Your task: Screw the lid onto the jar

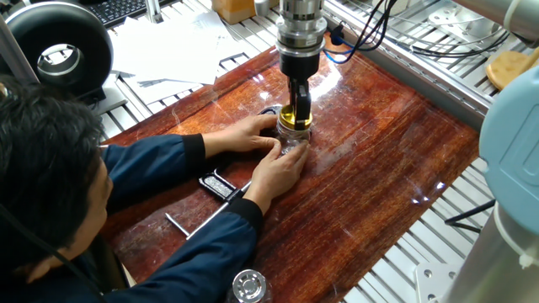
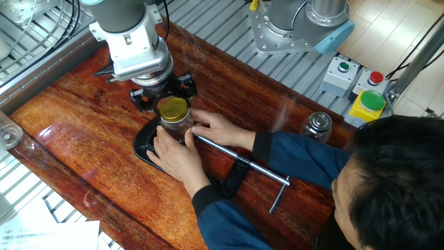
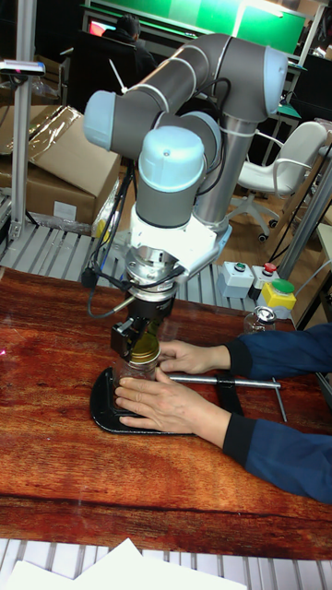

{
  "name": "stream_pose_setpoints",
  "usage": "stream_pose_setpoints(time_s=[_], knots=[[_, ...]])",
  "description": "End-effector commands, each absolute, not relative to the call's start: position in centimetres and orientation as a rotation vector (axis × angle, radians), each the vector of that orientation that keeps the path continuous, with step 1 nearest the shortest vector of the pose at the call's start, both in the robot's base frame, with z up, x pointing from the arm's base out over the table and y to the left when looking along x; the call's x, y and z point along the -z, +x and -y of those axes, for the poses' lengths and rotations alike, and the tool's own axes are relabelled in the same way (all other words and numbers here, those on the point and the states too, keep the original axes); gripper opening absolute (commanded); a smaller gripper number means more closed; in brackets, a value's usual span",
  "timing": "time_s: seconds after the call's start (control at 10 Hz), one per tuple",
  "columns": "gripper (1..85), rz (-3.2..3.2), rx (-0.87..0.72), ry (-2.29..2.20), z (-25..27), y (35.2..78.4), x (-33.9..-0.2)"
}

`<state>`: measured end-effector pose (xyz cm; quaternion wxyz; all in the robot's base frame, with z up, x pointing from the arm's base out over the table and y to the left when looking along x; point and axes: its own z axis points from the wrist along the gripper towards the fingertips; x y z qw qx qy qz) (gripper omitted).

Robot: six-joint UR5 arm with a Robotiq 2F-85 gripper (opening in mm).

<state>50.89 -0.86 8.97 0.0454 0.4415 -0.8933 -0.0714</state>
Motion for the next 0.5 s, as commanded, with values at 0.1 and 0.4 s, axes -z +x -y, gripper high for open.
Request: stream_pose_setpoints(time_s=[0.1, 0.4], knots=[[67.7, 2.805, 0.156, 1.268, 0.54, 51.85, -8.63], [66.7, 2.82, 0.159, 1.213, 0.04, 51.39, -8.39]])
